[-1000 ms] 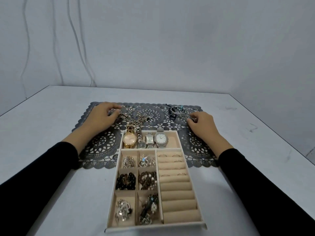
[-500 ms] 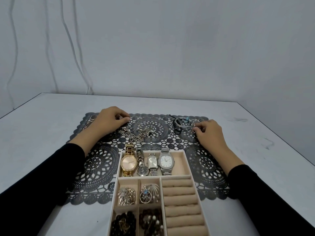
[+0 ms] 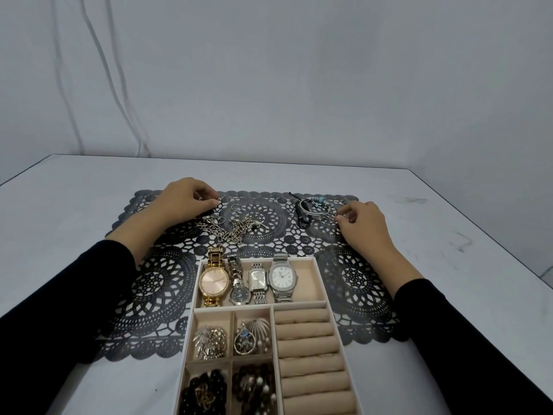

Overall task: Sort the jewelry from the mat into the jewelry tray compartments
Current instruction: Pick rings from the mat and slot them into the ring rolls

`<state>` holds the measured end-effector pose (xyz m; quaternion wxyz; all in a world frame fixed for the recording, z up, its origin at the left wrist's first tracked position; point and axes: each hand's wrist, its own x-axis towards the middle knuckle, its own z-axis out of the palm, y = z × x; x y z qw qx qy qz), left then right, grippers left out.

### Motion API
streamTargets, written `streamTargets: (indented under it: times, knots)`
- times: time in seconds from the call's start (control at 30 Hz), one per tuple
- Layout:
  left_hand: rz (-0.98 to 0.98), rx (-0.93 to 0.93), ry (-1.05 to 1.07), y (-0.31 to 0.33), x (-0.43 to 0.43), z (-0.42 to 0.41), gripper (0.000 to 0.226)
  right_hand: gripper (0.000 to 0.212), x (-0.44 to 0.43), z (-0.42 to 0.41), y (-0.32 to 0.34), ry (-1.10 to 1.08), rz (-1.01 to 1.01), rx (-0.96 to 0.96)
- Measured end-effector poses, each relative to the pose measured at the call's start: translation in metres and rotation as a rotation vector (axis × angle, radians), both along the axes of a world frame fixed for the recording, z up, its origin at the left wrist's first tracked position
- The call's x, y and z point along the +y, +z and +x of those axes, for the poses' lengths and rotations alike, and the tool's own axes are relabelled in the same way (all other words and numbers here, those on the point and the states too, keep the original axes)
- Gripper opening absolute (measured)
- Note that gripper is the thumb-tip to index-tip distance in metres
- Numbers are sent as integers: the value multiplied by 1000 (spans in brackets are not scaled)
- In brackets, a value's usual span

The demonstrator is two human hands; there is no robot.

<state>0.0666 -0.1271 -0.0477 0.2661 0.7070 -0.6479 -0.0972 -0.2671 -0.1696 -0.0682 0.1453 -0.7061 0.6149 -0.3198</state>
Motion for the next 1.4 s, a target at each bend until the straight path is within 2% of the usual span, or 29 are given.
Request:
streamTargets:
  times: [0.27, 0.53, 0.83, 1.03, 1.13, 1.4]
  knots:
    - [46, 67, -10, -1, -5, 2, 18, 7, -7, -3, 0, 24, 44, -44]
    - [-127, 147, -38, -8, 7, 0, 13, 8, -1, -8, -1, 85, -26, -147]
    - [-216, 34, -53, -10, 22, -6, 12, 15, 6, -14, 2, 42, -25, -342]
    - [-303, 156, -2, -6, 42, -9, 7, 9, 20, -20, 9, 45, 17, -526]
    - [-370, 218, 43, -2, 55, -16, 9, 6, 29, -23, 11, 49, 21, -556]
    - [-420, 377, 34, 9, 93, -35, 14, 10, 73, -20, 24, 132, 52, -827]
